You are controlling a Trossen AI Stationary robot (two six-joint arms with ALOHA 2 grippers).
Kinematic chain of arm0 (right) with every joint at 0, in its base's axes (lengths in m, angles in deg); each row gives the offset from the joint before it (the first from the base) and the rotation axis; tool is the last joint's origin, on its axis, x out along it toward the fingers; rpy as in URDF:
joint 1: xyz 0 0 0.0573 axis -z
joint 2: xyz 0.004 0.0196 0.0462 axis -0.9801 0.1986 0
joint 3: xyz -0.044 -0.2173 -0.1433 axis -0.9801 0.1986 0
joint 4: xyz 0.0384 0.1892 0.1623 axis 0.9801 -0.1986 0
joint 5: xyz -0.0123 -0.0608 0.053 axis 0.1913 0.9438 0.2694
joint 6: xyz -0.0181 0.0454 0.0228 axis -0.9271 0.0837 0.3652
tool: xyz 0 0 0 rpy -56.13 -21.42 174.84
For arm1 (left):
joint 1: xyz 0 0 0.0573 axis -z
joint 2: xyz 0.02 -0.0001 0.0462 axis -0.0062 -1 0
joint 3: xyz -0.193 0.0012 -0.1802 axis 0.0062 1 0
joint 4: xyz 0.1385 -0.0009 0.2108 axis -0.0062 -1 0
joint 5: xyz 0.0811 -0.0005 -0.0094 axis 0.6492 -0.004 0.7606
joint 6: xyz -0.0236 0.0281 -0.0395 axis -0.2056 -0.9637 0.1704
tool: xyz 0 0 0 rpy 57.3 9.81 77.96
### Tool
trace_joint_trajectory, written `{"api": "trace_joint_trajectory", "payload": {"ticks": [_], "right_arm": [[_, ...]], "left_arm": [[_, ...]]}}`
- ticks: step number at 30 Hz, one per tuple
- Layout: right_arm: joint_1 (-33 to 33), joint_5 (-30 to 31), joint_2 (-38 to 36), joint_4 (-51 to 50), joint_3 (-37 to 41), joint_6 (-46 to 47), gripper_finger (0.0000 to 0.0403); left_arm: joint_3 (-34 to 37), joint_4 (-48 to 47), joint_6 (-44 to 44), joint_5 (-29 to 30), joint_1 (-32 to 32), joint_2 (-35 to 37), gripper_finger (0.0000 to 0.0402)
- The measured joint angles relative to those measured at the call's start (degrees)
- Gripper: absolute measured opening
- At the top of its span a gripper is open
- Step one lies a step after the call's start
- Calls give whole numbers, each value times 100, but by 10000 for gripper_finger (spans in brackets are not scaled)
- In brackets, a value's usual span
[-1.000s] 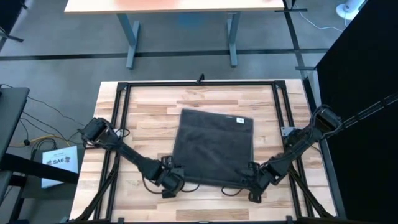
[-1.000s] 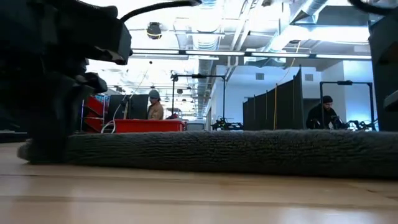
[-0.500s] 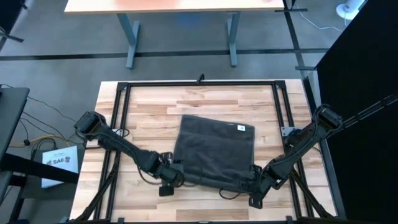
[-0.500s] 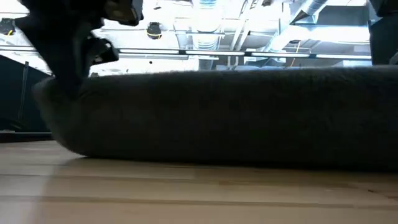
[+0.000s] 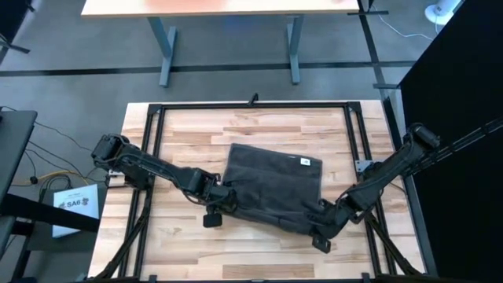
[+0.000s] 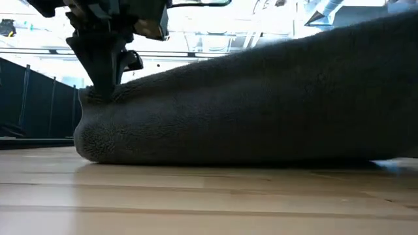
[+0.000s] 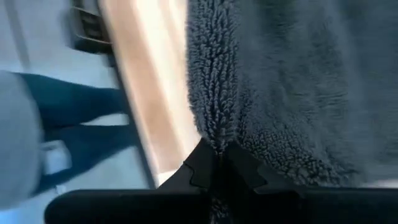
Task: Roll towel
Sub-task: Roll the black towel
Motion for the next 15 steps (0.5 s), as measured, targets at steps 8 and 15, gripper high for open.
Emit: {"api": "trace_joint_trajectory", "payload": {"ticks": [8, 15], "right_arm": [[-239, -376, 308, 676, -7, 350, 8], [110, -491, 290, 611, 417, 377, 8]], "left_arm": [[-13, 153, -122, -87, 2, 60, 7], [-2, 203, -490, 157, -97, 60, 7]]}}
